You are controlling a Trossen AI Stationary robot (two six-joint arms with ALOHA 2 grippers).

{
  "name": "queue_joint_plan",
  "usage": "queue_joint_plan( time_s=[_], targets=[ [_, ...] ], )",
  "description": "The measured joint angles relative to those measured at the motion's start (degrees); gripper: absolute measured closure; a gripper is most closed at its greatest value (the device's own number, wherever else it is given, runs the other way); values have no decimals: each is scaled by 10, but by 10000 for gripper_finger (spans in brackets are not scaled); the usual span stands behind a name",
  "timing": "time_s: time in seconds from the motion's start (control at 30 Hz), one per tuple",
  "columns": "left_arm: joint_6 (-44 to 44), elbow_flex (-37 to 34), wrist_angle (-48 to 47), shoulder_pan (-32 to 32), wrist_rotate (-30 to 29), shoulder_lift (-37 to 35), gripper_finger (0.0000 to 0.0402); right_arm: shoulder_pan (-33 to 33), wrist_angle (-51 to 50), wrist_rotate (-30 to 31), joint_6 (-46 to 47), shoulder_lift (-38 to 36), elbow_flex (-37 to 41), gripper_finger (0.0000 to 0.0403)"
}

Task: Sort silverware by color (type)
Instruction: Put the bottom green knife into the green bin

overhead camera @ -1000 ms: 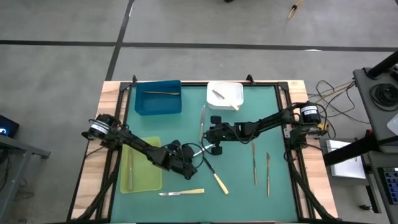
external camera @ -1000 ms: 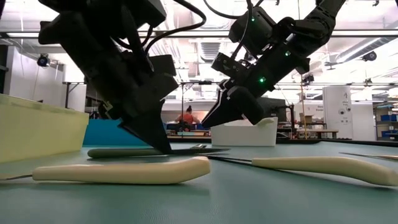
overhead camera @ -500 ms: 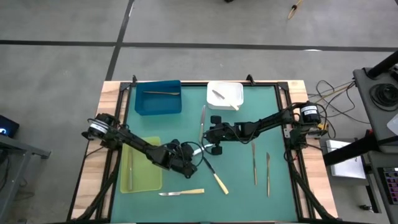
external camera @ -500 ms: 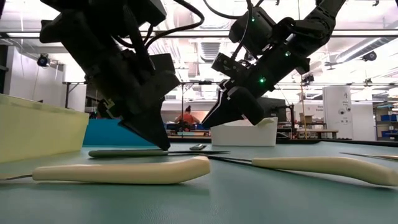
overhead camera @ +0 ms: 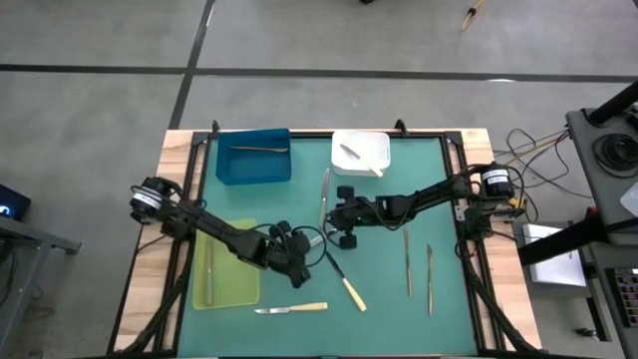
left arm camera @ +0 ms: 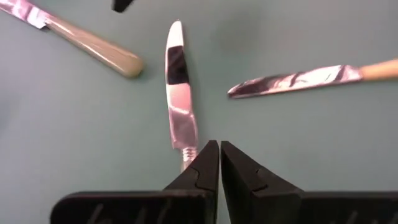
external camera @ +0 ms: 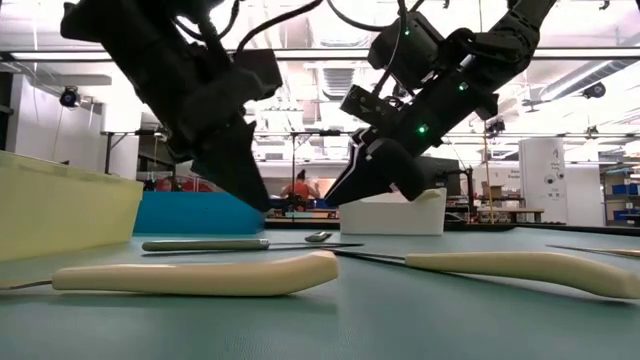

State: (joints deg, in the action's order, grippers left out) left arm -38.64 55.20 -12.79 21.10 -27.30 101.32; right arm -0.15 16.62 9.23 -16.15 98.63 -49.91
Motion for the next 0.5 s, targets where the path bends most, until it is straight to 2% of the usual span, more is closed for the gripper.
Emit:
queue_joint_plan(
  time_s=[0.27, 0.4, 0.5],
  targets=[
    [-35, -1, -22, 0, -15, 9, 401, 0, 0, -178, -5, 0, 0, 339],
    [-39, 3, -17, 0, -7, 9, 388, 0, 1, -218, -2, 0, -4, 339],
    [-39, 3, -16, 0, -7, 10, 365, 0, -1, -212, -3, 0, -4, 339]
  ],
)
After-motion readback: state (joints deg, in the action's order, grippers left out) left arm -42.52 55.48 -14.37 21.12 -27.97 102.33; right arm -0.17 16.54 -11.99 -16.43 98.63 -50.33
